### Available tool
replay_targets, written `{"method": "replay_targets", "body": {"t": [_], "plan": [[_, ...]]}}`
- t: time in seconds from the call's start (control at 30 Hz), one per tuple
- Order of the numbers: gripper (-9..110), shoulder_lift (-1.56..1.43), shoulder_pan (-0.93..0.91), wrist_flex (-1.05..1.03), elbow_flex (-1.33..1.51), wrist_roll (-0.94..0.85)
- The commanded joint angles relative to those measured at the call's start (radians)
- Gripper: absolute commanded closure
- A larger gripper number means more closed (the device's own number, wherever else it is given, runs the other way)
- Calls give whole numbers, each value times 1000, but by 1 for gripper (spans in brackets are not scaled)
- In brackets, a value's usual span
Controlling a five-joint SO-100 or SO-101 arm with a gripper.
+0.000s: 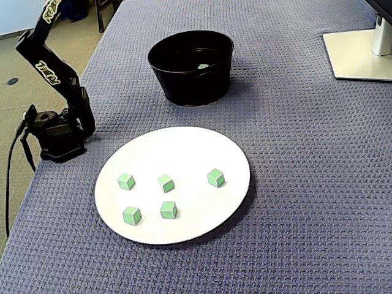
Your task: Pick up the items on the white plate and put them in the black container.
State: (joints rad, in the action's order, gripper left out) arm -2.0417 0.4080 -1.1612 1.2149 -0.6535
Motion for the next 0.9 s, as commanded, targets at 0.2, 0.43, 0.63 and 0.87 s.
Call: {"method": "replay_targets", "body": {"t": [0.2,0.43,0.63,0.87], "plan": [[102,-81,181,393,738,61],[102,41,178,695,992,35],[102,51,173,792,1080,26],[60,-12,160,726,1055,44]]}}
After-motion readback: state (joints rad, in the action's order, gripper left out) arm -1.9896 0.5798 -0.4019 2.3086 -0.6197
